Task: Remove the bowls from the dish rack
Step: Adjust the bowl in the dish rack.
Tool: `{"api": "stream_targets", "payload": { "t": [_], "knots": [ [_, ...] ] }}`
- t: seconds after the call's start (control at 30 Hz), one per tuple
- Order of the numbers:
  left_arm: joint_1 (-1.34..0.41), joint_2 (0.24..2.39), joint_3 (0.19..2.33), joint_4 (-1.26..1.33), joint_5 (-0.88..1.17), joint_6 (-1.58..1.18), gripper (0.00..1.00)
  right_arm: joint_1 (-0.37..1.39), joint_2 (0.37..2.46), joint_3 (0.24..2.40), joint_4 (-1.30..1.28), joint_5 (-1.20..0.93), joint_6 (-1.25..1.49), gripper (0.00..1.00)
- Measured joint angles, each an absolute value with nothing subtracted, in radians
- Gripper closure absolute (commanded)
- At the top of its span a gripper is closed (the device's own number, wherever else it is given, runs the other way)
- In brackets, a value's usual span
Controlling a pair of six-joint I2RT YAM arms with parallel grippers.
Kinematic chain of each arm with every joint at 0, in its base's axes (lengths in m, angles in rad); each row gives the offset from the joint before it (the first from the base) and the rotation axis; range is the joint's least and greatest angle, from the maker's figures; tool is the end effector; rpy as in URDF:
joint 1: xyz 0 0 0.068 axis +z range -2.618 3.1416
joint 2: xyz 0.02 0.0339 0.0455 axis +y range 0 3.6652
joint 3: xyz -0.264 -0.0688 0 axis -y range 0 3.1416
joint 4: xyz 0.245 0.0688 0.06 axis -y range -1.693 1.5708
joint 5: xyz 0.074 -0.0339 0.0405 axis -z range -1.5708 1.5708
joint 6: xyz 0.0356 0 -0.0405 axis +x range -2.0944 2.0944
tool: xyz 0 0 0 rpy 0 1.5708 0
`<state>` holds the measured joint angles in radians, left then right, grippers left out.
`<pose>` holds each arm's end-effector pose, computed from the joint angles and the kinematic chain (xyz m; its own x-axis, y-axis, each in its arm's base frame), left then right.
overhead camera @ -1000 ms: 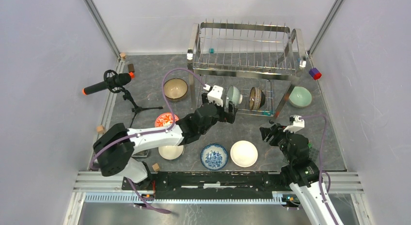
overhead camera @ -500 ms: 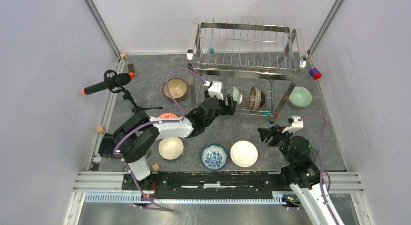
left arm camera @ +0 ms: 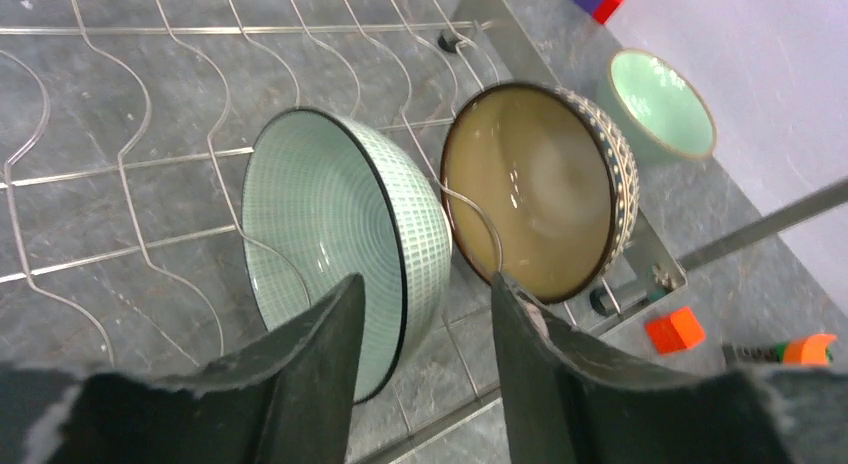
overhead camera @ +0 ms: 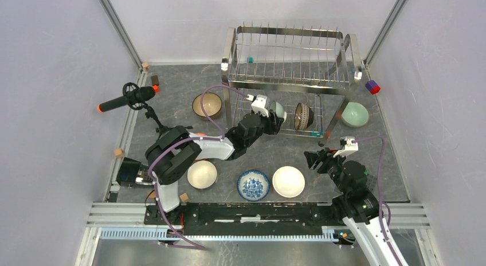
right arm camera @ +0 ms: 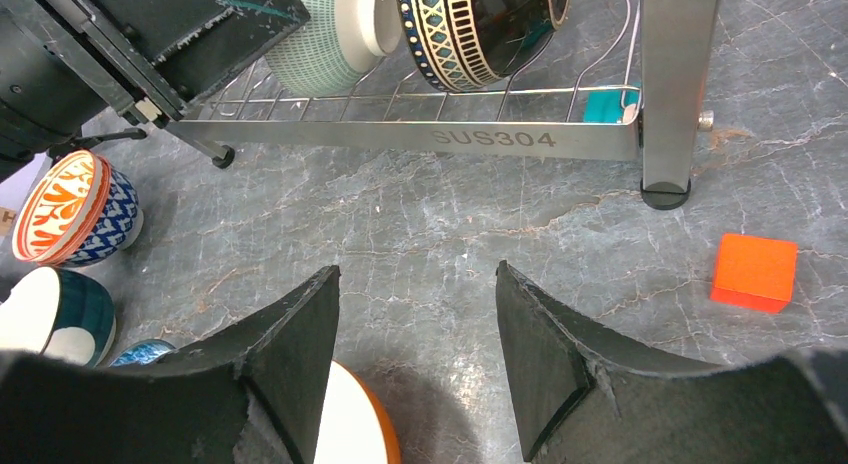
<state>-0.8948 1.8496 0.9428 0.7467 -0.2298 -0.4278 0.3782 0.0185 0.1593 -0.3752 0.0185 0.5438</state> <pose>0.2554 -0.3055 0.1940 -0.3475 -0.2124 -0.9133 0.5217 0.7655 -0.3765 0.0902 0.0351 0.1867 -0.3671 0.4108 -0.8346 -0.1899 0.8452 0.4996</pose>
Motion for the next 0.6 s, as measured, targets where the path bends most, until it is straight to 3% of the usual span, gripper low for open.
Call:
{"api": "stream_targets", "payload": {
  "t": [0.6],
  "knots": [
    [-0.879, 1.887, 0.943, 0.812, -0.149, -0.429, 0.93, 0.380, 0.019, 0.159, -0.375, 0.027, 0.544, 0.36]
  ]
}}
